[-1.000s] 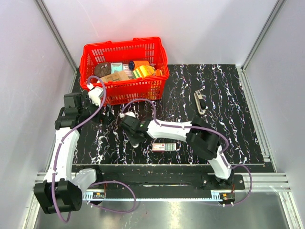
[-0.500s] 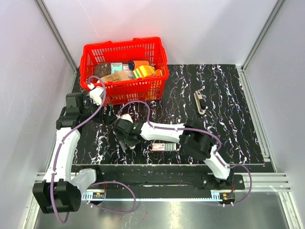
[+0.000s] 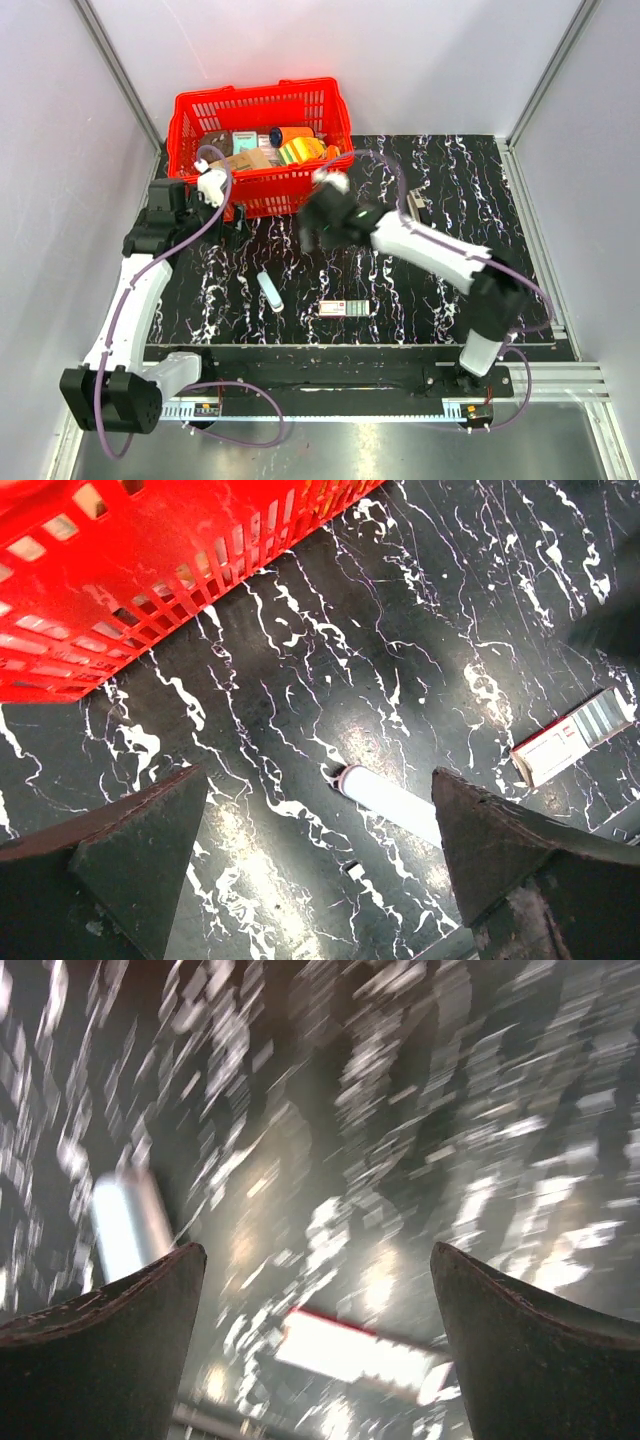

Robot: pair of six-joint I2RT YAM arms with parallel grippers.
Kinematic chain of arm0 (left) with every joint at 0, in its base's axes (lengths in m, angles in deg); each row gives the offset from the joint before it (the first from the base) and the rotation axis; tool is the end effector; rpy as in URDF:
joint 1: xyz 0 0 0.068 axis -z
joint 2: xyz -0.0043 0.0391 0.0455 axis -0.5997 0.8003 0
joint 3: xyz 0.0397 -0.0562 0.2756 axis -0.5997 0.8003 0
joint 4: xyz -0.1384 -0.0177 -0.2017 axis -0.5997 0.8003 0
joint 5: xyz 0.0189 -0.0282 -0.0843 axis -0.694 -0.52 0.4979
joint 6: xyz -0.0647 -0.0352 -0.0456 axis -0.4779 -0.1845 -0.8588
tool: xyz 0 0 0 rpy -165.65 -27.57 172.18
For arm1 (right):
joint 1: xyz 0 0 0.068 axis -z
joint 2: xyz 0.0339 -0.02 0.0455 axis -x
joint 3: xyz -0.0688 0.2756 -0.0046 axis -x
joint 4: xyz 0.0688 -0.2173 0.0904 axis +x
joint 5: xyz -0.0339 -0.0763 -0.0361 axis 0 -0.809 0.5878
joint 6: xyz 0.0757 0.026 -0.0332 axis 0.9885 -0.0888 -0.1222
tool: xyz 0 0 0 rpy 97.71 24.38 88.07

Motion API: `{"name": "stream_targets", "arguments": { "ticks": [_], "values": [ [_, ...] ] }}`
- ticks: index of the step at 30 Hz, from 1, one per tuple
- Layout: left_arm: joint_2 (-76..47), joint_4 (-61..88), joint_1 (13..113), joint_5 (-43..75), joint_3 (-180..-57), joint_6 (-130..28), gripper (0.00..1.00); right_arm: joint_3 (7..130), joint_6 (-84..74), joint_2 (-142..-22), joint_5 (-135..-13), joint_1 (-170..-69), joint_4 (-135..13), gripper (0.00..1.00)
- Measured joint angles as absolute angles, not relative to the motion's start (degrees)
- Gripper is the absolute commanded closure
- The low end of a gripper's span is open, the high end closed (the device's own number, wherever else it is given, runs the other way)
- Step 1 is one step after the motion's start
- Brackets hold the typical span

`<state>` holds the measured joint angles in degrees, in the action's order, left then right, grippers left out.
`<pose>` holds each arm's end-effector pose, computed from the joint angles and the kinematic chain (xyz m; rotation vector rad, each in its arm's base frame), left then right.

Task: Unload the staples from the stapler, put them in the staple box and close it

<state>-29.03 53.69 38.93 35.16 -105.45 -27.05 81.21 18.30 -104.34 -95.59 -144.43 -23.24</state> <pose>0.2224 -0.0431 0.3186 0.5165 2.1380 -0.4367 0.2518 0.3197 0.2596 -0.4276 2.4606 0.3154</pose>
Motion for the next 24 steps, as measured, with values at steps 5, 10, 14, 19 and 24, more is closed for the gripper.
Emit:
{"name": "stream_targets", "arguments": {
  "ticks": [5,10,14,19,24],
  "values": [
    [-24.92,53.69,43.06,31.62,-106.83,-27.55,0.01,76.65,12.92,-96.58,-97.91,-123.43,-27.35,0.01],
    [-24.11,53.25,49.51,26.29,-106.83,-26.96,0.01,72.47,8.85,-98.18,-98.13,-110.4,-29.29,0.01],
    [-23.83,52.01,51.61,24.24,-106.83,-26.81,0.01,71.82,7.67,-102.16,-98.17,-107.14,-30.01,0.06],
    [-22.56,52.25,52.35,22.86,-106.83,-26.61,0.01,71.84,7.32,-107.29,-98.41,-106.6,-30.76,0.11],
    [-22.28,52.53,52.66,22.55,-106.85,-25.91,0.01,71.77,7.04,-107.88,-100.66,-106.53,-31.98,0.13]
  ]
}}
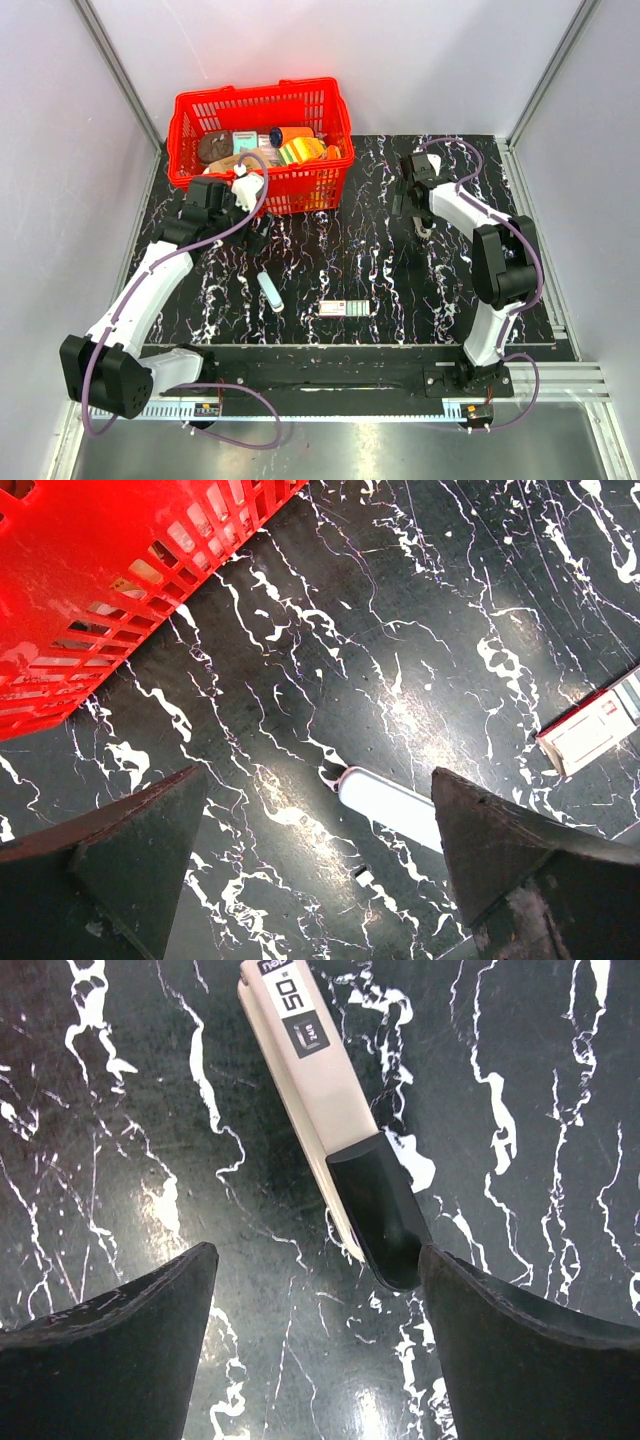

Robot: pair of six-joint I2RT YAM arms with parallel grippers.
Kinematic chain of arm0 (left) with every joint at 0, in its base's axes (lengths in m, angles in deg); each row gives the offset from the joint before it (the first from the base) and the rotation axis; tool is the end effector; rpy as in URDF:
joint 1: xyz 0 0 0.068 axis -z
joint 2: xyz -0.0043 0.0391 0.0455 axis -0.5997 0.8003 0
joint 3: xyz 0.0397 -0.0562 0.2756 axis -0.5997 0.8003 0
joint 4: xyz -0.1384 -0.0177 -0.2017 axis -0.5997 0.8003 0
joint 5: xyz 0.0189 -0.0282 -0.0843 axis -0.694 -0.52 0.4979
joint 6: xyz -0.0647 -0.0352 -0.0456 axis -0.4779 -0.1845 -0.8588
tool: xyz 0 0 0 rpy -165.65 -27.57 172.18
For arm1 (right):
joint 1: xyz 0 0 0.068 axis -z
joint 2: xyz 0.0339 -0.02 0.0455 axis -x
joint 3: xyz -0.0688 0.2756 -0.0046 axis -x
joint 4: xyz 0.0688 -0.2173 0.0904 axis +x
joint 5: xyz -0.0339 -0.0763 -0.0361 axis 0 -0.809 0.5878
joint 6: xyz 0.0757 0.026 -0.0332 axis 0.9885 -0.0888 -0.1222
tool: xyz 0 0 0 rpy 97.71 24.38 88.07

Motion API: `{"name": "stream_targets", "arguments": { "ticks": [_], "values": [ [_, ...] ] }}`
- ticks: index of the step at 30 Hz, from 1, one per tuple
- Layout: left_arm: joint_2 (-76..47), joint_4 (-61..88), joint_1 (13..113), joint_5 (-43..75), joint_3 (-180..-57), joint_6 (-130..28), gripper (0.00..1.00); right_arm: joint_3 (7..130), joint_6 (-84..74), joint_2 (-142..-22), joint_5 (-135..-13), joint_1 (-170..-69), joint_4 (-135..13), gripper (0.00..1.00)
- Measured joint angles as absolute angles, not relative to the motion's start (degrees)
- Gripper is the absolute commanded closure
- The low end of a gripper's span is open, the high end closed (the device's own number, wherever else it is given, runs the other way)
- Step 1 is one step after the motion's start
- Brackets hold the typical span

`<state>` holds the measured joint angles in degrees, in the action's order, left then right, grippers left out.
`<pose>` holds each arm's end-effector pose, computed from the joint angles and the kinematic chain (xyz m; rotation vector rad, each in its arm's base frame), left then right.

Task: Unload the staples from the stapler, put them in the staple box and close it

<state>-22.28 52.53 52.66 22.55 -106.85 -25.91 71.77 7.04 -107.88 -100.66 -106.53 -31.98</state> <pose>0.2397 -0.0879 0.2994 0.7011 2.2087 -0.3194 0.3967 0.0913 0.1979 0.1712 2.5047 -0.1901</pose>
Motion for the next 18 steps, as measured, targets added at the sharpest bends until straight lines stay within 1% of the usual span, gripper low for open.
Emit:
{"name": "stream_targets", "arguments": {
  "ticks": [15,18],
  "values": [
    [-22.28,52.75,53.1,22.47,-106.85,-25.67,0.01,71.9,4.85,-108.52,-106.22,-105.05,-35.54,0.14],
    [-22.28,52.77,53.1,22.47,-106.85,-25.67,0.01,73.0,4.26,-109.94,-106.06,-104.37,-36.07,0.17]
  ]
}}
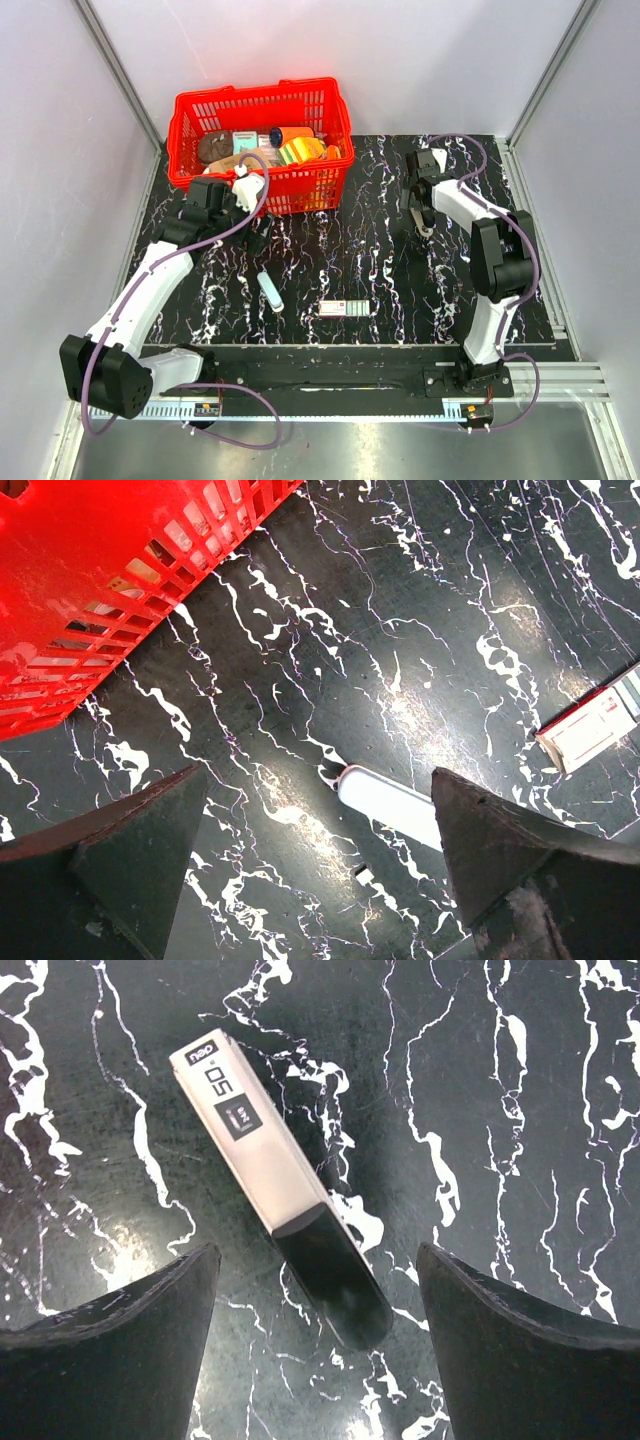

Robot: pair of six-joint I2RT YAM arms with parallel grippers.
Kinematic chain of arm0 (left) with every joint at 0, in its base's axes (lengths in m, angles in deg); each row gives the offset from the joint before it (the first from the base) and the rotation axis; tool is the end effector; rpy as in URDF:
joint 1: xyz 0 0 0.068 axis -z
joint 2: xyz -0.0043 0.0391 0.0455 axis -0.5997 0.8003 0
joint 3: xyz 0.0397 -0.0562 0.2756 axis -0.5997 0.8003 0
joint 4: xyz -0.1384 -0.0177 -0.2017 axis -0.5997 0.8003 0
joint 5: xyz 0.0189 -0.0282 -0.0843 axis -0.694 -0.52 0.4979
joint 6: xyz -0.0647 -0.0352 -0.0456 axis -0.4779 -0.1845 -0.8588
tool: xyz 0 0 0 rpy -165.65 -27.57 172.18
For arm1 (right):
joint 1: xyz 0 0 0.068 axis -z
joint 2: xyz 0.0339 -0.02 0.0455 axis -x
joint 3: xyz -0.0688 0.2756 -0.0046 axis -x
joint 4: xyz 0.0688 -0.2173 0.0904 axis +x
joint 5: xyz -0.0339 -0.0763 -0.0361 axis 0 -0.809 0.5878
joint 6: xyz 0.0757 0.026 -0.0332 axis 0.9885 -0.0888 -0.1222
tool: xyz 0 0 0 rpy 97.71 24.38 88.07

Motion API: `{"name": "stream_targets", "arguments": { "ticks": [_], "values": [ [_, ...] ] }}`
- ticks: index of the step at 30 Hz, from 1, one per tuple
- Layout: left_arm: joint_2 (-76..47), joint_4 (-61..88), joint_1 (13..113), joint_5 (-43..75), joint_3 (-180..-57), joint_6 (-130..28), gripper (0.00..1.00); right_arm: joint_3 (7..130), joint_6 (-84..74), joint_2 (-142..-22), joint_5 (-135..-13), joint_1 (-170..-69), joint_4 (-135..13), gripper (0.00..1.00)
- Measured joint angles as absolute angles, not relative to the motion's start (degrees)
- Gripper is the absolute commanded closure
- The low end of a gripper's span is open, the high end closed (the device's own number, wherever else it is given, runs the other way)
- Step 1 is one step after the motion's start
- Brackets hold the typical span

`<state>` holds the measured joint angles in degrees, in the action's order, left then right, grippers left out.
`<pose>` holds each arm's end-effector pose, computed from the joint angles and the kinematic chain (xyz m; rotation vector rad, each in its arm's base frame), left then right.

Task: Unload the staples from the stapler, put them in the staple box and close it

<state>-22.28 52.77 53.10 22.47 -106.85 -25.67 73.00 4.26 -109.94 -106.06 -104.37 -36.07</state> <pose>0.2387 -0.0895 0.2989 0.7142 2.2092 -0.3200 0.4151 0.0732 0.1983 0.2030 2.4236 -0.3125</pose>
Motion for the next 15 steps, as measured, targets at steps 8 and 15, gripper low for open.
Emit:
{"name": "stream_targets", "arguments": {
  "ticks": [8,15],
  "values": [
    [-22.26,52.75,53.27,22.38,-106.87,-25.47,0.01,73.48,4.07,-114.13,-103.92,-103.17,-36.44,0.59],
    [-22.23,52.07,53.6,22.09,-106.85,-25.52,0.01,73.43,6.78,-114.18,-99.88,-103.06,-36.77,0.96]
  ]
}}
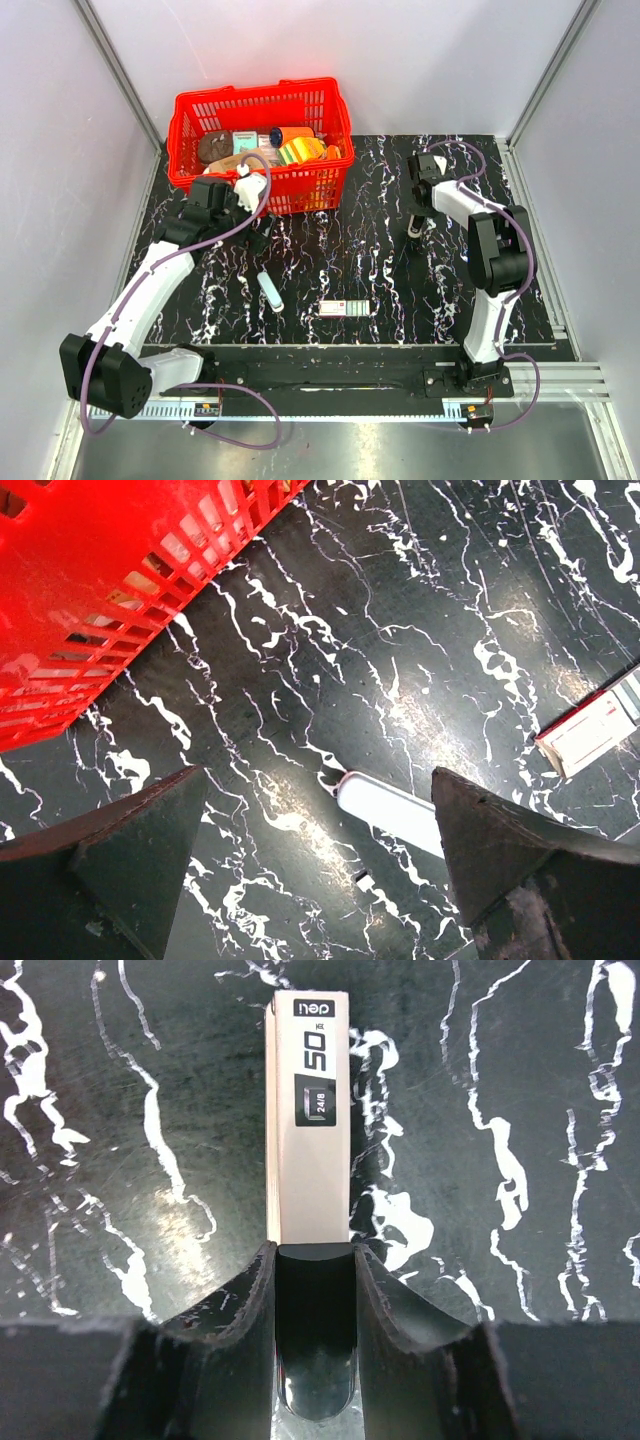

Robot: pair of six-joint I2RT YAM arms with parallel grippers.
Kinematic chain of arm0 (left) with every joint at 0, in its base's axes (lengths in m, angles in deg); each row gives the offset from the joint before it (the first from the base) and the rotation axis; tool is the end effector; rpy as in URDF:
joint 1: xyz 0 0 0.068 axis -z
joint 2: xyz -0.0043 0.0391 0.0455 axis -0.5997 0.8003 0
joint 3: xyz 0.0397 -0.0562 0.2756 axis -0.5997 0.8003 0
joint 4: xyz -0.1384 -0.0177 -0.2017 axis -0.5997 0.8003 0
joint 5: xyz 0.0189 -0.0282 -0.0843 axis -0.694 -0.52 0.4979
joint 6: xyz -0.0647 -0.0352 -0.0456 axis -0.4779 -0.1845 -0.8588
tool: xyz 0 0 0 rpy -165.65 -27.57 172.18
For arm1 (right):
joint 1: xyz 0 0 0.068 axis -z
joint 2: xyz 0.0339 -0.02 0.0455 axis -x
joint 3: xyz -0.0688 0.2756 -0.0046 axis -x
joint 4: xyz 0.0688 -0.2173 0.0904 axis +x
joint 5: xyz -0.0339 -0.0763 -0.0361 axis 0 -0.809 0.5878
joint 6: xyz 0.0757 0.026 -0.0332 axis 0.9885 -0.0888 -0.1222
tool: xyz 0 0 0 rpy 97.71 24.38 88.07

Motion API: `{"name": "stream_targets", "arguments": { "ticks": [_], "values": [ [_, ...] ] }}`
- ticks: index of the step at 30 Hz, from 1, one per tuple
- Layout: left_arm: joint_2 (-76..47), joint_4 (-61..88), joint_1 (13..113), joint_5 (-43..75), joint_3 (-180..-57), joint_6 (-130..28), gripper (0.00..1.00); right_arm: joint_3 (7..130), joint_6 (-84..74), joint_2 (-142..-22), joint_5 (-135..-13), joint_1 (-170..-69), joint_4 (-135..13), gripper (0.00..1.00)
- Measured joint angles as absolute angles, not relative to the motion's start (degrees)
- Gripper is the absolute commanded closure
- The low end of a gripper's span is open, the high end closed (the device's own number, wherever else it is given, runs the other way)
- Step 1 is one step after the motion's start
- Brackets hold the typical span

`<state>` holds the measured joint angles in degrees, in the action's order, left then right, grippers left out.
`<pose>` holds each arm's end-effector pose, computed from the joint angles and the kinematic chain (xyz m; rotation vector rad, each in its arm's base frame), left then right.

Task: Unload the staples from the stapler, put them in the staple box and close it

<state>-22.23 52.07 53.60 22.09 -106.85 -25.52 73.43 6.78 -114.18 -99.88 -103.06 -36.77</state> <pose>0.2394 -0.0916 0.2999 0.7221 2.1958 -0.3142 0.4244 0.0734 0.1691 0.2374 2.5045 -0.1990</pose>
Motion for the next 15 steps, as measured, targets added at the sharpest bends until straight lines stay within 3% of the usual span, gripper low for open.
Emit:
{"name": "stream_targets", "arguments": {
  "ticks": [2,8,15],
  "values": [
    [-21.91,51.7,54.19,22.18,-106.83,-25.58,0.01,72.73,7.67,-113.61,-98.28,-103.04,-37.23,1.0],
    [-16.77,48.36,59.59,23.19,-106.28,-25.98,0.01,65.61,12.11,-107.9,-92.62,-106.27,-39.61,1.0],
    [-11.68,42.7,63.17,29.09,-105.78,-27.79,0.01,49.87,20.92,-93.46,-83.22,-117.16,-48.2,1.0]
  ]
}}
